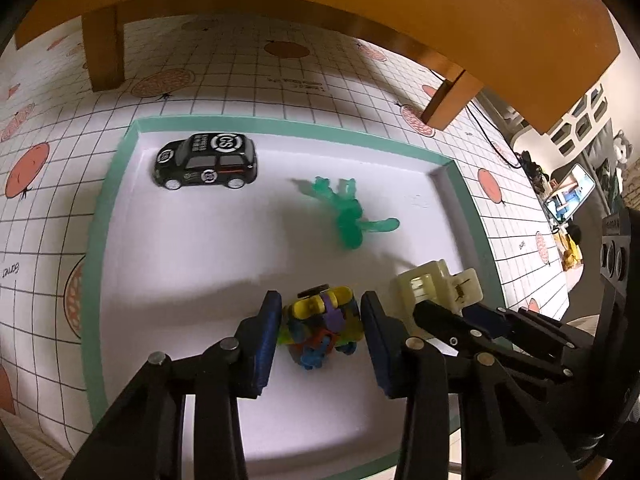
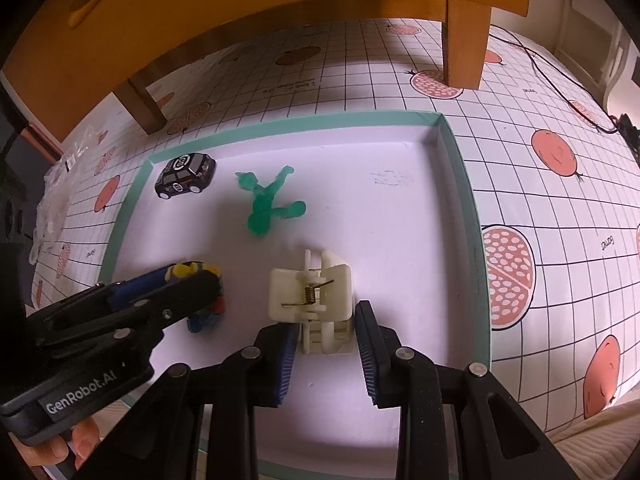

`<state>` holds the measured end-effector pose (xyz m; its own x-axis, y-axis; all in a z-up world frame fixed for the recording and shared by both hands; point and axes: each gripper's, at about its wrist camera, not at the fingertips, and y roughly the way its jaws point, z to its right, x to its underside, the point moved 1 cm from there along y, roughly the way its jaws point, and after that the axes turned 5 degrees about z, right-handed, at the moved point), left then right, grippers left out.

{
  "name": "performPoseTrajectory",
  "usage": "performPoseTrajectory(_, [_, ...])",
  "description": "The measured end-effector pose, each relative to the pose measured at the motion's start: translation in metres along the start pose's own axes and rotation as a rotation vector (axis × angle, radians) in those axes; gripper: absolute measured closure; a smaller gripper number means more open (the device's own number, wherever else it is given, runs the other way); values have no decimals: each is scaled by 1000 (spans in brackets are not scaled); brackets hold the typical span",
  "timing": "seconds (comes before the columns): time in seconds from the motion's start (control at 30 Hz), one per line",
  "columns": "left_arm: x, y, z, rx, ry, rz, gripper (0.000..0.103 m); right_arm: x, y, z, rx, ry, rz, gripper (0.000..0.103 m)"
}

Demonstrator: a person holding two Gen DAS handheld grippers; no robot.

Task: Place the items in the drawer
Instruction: 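Grasp the white plastic clip with the right tool while the left tool grasps the block toy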

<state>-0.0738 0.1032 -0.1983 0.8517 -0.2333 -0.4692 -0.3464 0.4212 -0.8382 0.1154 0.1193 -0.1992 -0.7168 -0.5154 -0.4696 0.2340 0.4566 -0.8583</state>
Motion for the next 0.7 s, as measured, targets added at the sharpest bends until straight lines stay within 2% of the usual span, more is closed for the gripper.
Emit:
performPoseTrajectory(0.17, [1, -3, -8, -12, -26, 5, 61, 0, 0, 0, 1, 1, 0, 72])
performPoseTrajectory(0.7, [4, -4, -9, -44, 14, -7, 60, 0, -2, -5, -4, -3, 10, 74])
